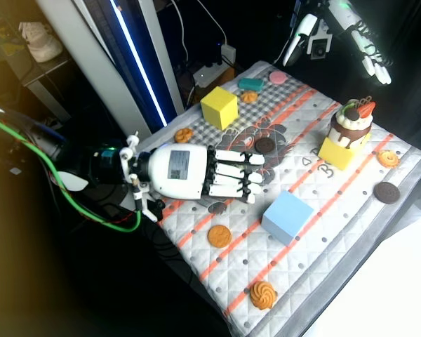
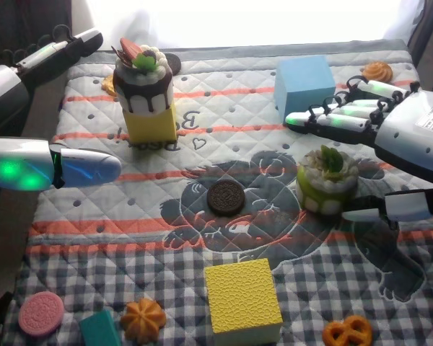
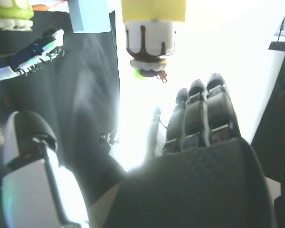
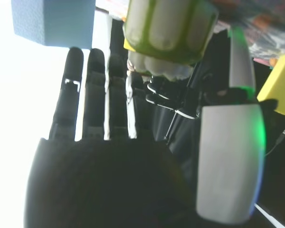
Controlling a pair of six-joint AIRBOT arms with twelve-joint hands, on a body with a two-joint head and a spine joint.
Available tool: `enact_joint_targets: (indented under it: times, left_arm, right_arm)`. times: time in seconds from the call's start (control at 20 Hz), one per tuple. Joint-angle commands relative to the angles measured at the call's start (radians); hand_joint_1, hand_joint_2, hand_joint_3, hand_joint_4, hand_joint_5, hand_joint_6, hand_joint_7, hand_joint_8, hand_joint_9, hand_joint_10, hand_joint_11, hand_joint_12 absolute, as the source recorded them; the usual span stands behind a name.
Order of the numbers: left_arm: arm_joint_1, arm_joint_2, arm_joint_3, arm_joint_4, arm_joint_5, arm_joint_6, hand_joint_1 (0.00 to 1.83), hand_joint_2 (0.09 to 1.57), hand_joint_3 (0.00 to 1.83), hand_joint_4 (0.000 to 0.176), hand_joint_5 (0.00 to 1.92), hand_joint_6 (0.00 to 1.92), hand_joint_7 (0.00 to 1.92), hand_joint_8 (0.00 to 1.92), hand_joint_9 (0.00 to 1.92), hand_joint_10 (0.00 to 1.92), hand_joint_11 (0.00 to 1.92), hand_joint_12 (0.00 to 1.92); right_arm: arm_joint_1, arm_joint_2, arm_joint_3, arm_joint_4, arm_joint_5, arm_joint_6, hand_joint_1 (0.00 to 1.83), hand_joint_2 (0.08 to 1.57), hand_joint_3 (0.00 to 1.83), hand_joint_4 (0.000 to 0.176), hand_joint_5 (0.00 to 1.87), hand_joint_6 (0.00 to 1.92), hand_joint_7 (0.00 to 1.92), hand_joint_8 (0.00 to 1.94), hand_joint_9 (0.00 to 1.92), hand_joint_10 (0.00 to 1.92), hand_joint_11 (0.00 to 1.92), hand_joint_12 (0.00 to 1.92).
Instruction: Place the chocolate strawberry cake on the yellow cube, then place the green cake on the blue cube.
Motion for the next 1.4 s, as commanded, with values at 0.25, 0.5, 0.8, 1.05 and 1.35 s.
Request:
enact_joint_targets:
  times: [0.25,0.5,0.8,1.05,1.35]
  left_arm:
    - [0.027,-0.004,0.006,-0.034,-0.120,-0.004,0.60,0.77,0.01,0.176,0.00,0.00,0.00,0.00,0.00,0.00,0.00,0.00]
    - [0.039,-0.007,0.007,-0.043,-0.119,-0.004,0.60,0.78,0.01,0.176,0.00,0.00,0.00,0.00,0.00,0.00,0.00,0.00]
    - [0.015,-0.037,0.028,-0.021,-0.106,-0.005,0.67,0.77,0.00,0.176,0.00,0.00,0.00,0.00,0.00,0.00,0.00,0.00]
    - [0.015,-0.038,0.028,-0.019,-0.108,-0.011,0.73,0.77,0.00,0.176,0.00,0.00,0.00,0.00,0.00,0.00,0.00,0.00]
    - [0.016,-0.039,0.027,-0.019,-0.108,-0.015,0.71,0.78,0.00,0.176,0.00,0.00,0.00,0.00,0.00,0.00,0.00,0.00]
  right_arm:
    - [0.018,-0.010,0.007,-0.020,0.090,0.017,1.21,1.15,0.00,0.000,0.77,1.27,1.03,0.92,1.08,0.05,0.58,1.09]
    - [0.100,0.007,0.098,-0.007,0.200,0.191,1.22,1.16,0.00,0.000,0.76,1.28,1.04,0.93,1.10,0.05,0.59,1.10]
    - [0.379,-0.164,0.337,0.035,-0.128,0.082,1.22,1.11,0.00,0.026,0.95,1.08,1.04,0.85,0.97,0.63,0.67,1.30]
    - [0.379,-0.173,0.341,0.028,-0.144,0.081,1.22,1.11,0.00,0.000,0.90,1.09,1.10,0.85,0.96,0.84,0.68,1.46]
    - [0.370,-0.174,0.333,0.028,-0.147,0.081,1.23,1.13,0.00,0.000,0.88,0.99,1.03,1.08,0.85,1.16,0.67,1.67]
